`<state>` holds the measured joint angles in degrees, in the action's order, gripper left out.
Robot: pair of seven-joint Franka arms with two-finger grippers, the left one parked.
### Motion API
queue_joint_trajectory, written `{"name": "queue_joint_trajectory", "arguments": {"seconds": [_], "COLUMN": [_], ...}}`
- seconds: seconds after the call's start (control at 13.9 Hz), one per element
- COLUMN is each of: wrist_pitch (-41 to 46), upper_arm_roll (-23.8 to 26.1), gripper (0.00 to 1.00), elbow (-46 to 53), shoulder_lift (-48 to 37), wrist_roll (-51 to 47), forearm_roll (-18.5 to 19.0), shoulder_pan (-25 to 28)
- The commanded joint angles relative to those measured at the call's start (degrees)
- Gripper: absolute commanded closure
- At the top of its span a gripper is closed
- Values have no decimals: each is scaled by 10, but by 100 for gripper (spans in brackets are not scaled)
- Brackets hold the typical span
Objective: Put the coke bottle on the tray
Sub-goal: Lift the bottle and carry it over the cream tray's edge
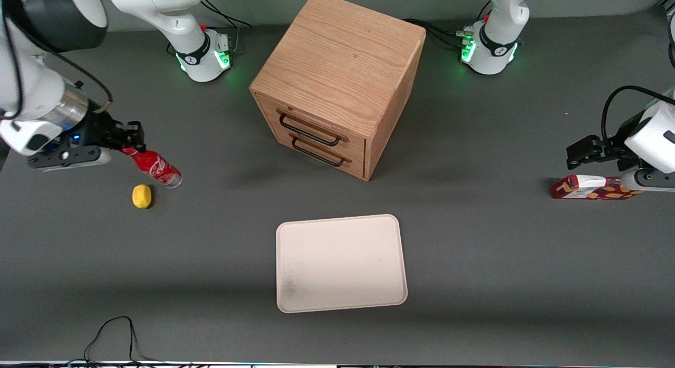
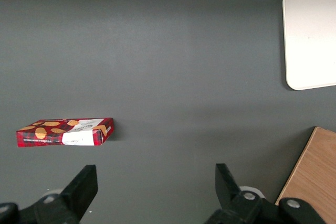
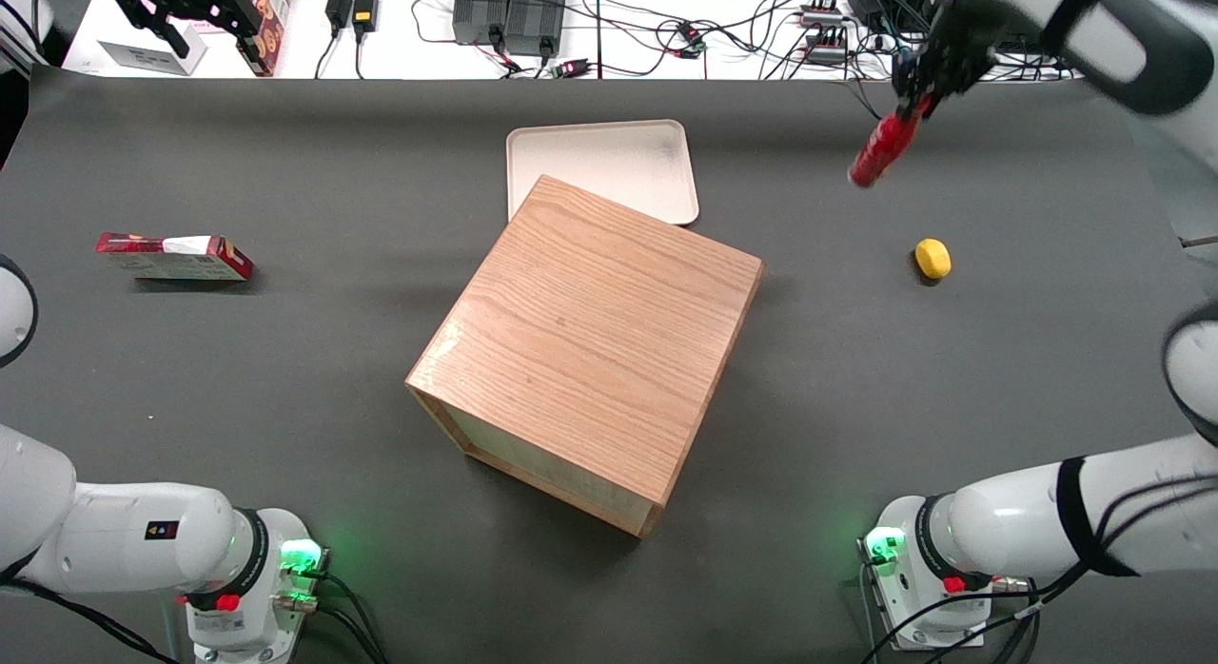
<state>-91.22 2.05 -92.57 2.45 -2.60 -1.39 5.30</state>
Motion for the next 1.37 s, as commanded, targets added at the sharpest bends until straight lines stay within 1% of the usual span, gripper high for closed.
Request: {"name": "queue_joint_trajectory", "arguments": {"seconds": [0.0, 0.14, 0.29, 0.36, 0.5, 0.65, 0.72, 1.01, 1.29], "wrist_pitch": [74, 97, 97, 96, 74, 22, -10, -151, -208], "upper_arm_roll": [-1, -1, 3, 5, 3, 3, 3, 3, 3], "gripper": [100, 100, 100, 100, 100, 100, 100, 100, 100], "elbow": [191, 264, 323, 358, 398, 401, 401, 402, 402], "shoulder_lift": [117, 164, 212, 243, 295, 323, 337, 403, 450], "wrist_roll": [-7, -8, -13, -33, -79, -100, -131, -207, -210], "forearm_roll": [-3, -1, -1, 1, 4, 6, 6, 31, 44], "shoulder_pan": [2, 2, 4, 9, 41, 66, 80, 134, 159]}}
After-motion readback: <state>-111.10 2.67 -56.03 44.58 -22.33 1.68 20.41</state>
